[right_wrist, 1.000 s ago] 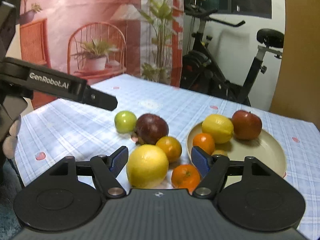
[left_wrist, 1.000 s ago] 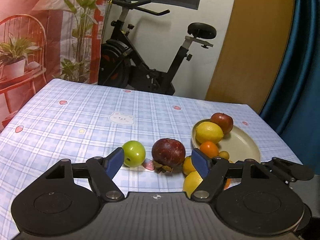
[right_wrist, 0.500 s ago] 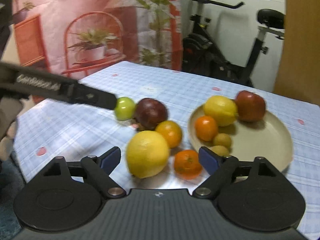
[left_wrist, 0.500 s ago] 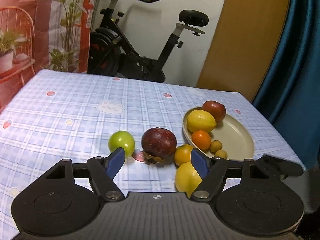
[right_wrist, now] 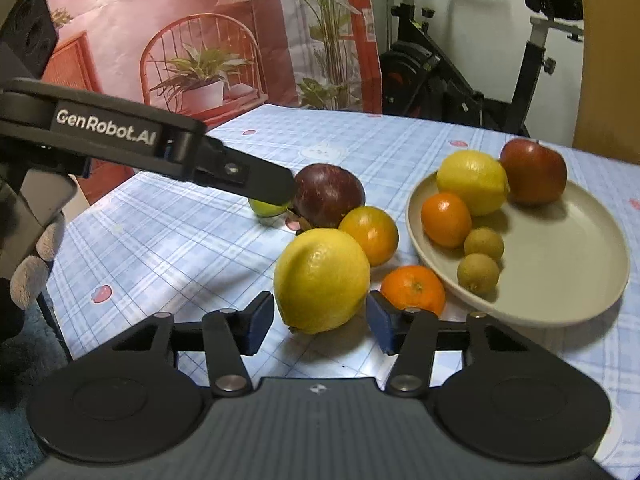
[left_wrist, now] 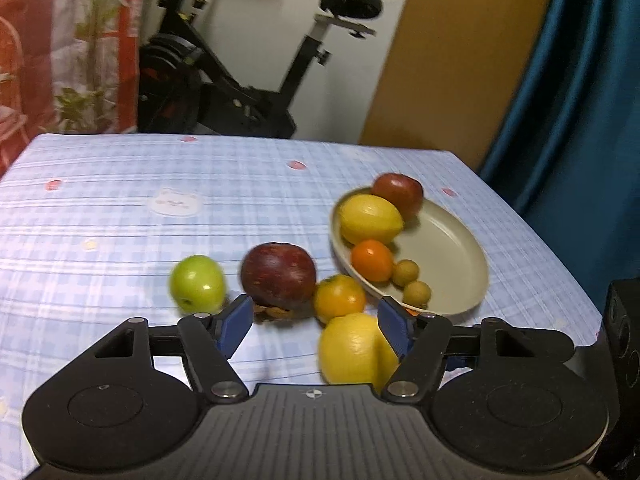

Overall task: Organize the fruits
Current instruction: 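Grasp the large yellow citrus with the right gripper and lift it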

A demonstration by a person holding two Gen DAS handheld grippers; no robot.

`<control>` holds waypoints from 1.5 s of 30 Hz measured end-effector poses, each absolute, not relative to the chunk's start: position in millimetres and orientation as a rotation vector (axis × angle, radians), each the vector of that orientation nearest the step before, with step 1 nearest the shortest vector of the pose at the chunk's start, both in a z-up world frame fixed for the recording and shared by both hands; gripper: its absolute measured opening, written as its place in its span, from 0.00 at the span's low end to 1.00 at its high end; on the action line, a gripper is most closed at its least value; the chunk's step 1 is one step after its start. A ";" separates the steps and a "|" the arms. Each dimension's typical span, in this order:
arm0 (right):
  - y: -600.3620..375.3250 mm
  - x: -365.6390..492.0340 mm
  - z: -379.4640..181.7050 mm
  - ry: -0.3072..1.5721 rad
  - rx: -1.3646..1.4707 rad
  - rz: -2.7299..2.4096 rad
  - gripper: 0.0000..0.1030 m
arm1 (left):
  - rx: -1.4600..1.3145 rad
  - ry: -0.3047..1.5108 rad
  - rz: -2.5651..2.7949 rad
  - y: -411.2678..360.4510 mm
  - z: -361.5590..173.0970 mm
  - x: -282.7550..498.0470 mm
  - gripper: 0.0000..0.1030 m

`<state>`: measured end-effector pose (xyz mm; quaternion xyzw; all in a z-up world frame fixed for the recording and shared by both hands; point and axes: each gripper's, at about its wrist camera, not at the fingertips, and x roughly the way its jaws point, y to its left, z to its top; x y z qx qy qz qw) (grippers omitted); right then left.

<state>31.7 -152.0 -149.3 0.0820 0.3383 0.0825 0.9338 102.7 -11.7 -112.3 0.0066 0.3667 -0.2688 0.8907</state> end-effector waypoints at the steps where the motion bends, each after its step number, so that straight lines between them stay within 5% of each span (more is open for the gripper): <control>1: -152.3 32.1 -149.7 0.692 0.172 0.169 0.53 | 0.019 0.768 -0.568 -14.6 -114.0 104.0 0.69; 19: -153.3 35.5 -157.2 0.680 0.230 0.172 0.56 | 0.001 0.875 -0.623 -29.2 -147.0 112.8 0.67; 25: -153.4 35.0 -157.7 0.676 0.233 0.170 0.56 | -0.062 0.895 -0.647 -27.6 -156.1 114.4 0.58; 45: -148.3 28.4 -141.9 0.642 0.228 0.180 0.55 | -0.016 0.837 -0.621 -27.1 -135.0 98.4 0.57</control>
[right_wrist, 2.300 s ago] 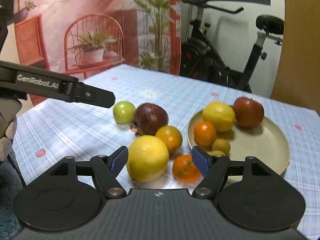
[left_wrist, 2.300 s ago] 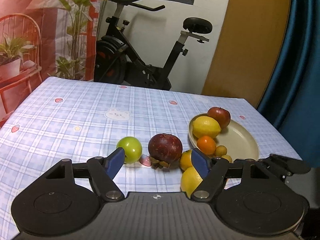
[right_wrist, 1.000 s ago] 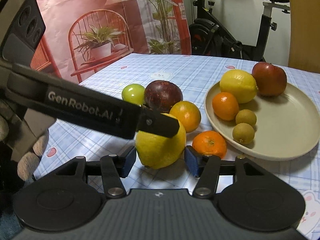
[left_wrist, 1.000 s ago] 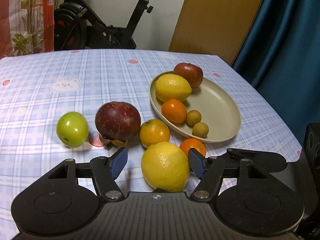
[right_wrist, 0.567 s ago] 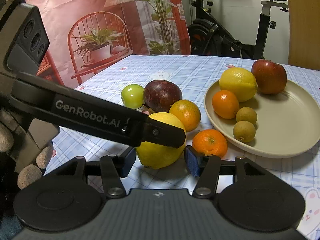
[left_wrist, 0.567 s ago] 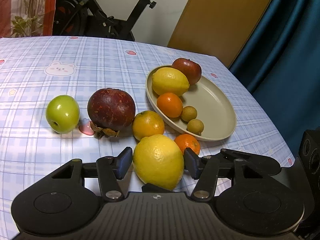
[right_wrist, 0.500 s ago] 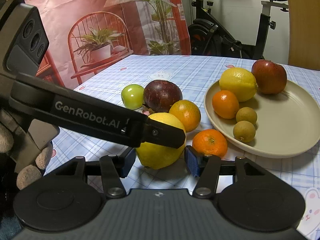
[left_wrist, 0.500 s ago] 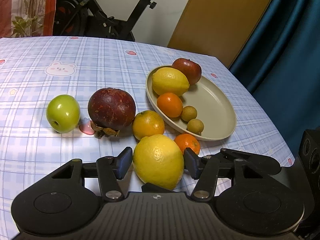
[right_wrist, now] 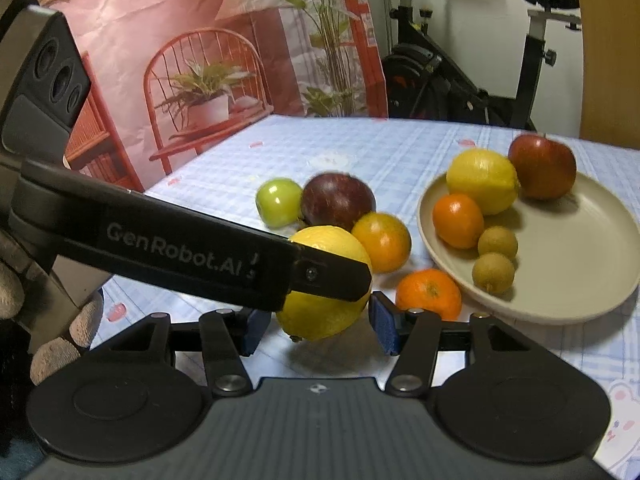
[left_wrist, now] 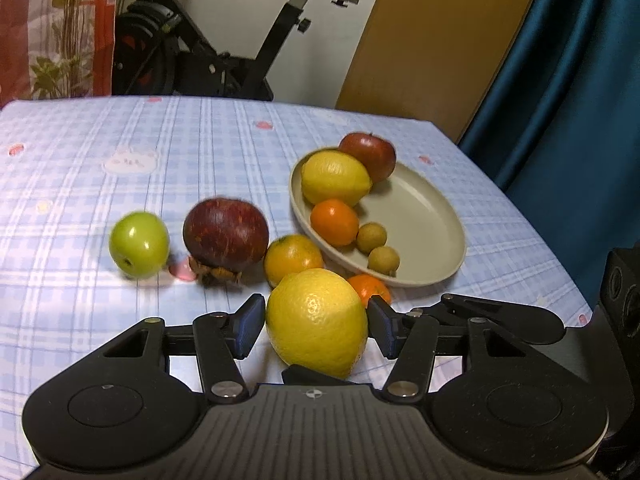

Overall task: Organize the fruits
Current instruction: 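Grasp the large yellow citrus with the right gripper and lift it, then carry the yellow citrus onto the plate beside the apple and release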

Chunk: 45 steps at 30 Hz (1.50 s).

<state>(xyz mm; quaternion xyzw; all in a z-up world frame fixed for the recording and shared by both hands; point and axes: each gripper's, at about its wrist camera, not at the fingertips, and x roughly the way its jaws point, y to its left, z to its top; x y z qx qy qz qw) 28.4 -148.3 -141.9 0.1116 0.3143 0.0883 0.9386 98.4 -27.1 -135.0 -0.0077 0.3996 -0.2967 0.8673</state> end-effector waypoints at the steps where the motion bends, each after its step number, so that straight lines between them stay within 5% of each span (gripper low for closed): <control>1: -148.4 27.1 -138.7 0.634 0.227 0.178 0.55 | -0.010 0.829 -0.622 -27.9 -131.5 97.5 0.57; 22: -201.8 33.5 -63.4 0.488 0.236 0.093 0.55 | 0.076 0.676 -0.673 -83.2 -55.2 119.0 0.57; 45: -314.6 46.4 -125.8 0.600 0.295 -0.051 0.55 | 0.171 0.811 -0.766 -193.5 -121.3 186.1 0.57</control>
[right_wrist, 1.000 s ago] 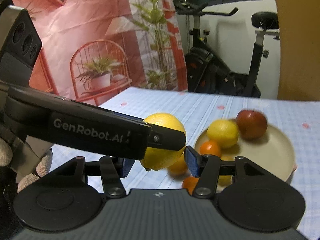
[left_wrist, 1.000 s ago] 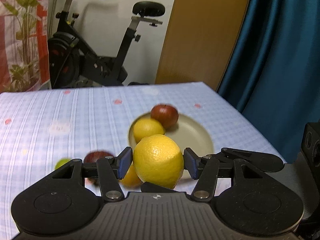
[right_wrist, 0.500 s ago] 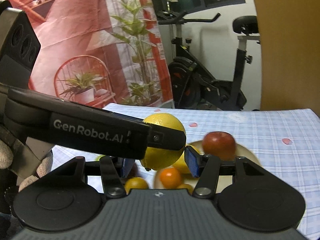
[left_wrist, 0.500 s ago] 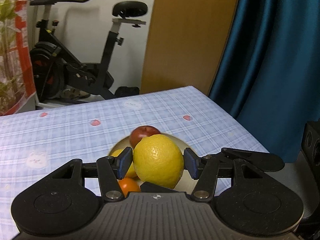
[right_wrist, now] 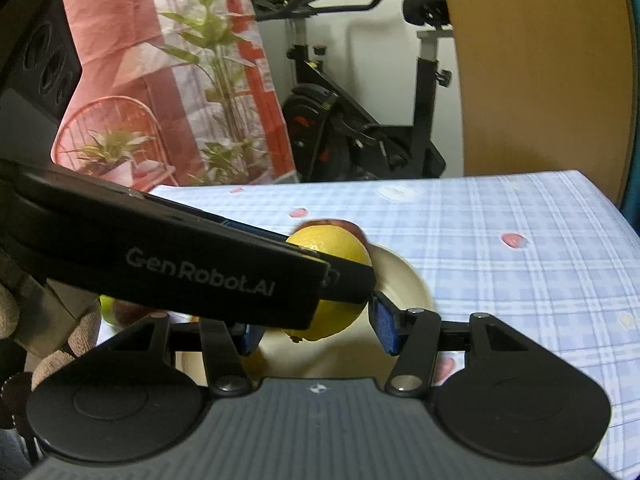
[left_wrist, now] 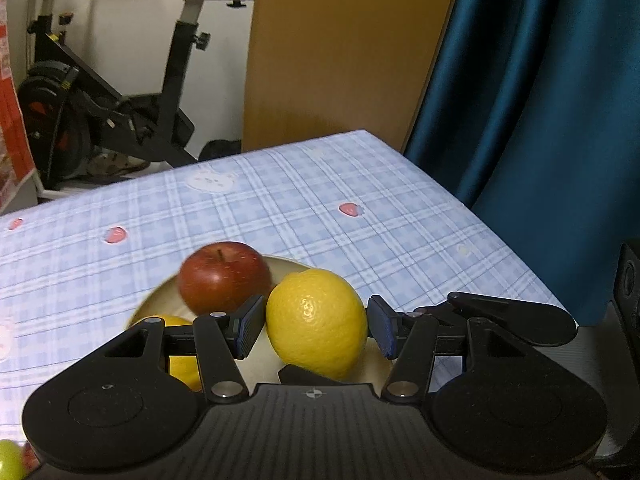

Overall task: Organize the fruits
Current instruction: 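Carry the yellow citrus onto the plate beside the apple and release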

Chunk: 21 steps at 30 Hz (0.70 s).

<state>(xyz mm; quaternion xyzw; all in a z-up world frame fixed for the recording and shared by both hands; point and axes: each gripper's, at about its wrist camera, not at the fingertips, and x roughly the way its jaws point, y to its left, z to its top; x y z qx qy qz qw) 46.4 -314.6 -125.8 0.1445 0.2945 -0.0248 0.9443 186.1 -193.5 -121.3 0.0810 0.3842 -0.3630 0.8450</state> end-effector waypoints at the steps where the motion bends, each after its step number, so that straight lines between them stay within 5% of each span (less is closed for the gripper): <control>1: -317.1 48.2 -128.5 0.607 0.289 -0.056 0.55 | 0.169 0.818 -0.766 -196.3 -124.4 188.1 0.57; 21: -324.8 66.6 -148.6 0.642 0.226 -0.105 0.54 | 0.137 0.869 -0.754 -204.2 -144.1 203.3 0.56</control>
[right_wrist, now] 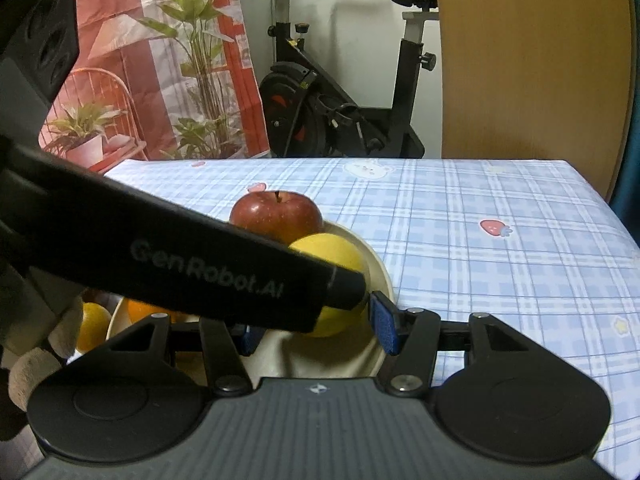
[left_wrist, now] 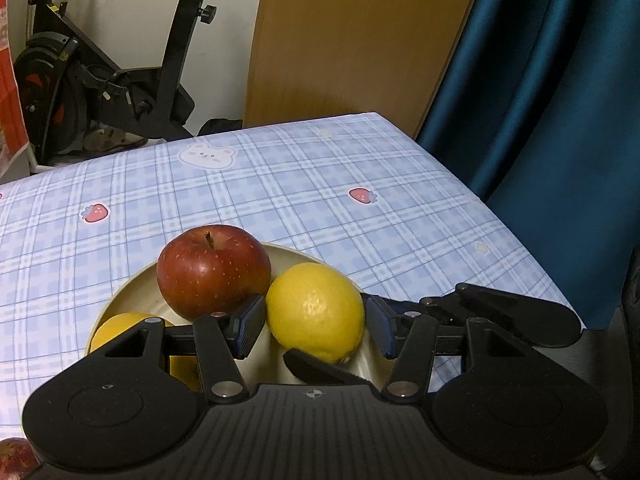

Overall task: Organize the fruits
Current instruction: 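Carry the yellow citrus onto the plate beside the apple and release, then move the right tool to the dark purple mangosteen on the cloth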

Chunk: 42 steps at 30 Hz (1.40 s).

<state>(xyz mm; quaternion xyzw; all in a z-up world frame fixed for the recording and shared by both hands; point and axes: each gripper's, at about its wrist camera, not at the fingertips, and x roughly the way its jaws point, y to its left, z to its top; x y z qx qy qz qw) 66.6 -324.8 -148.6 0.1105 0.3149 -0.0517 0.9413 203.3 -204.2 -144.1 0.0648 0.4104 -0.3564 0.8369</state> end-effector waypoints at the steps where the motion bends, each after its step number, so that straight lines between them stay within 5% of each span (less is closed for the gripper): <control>1: -323.9 66.8 -147.5 0.640 0.215 -0.111 0.54 | 0.134 0.870 -0.753 -203.8 -144.0 203.7 0.56; 42: -267.2 33.9 -114.0 0.607 0.302 -0.133 0.55 | 0.024 0.668 -0.448 -39.5 -71.4 155.0 0.63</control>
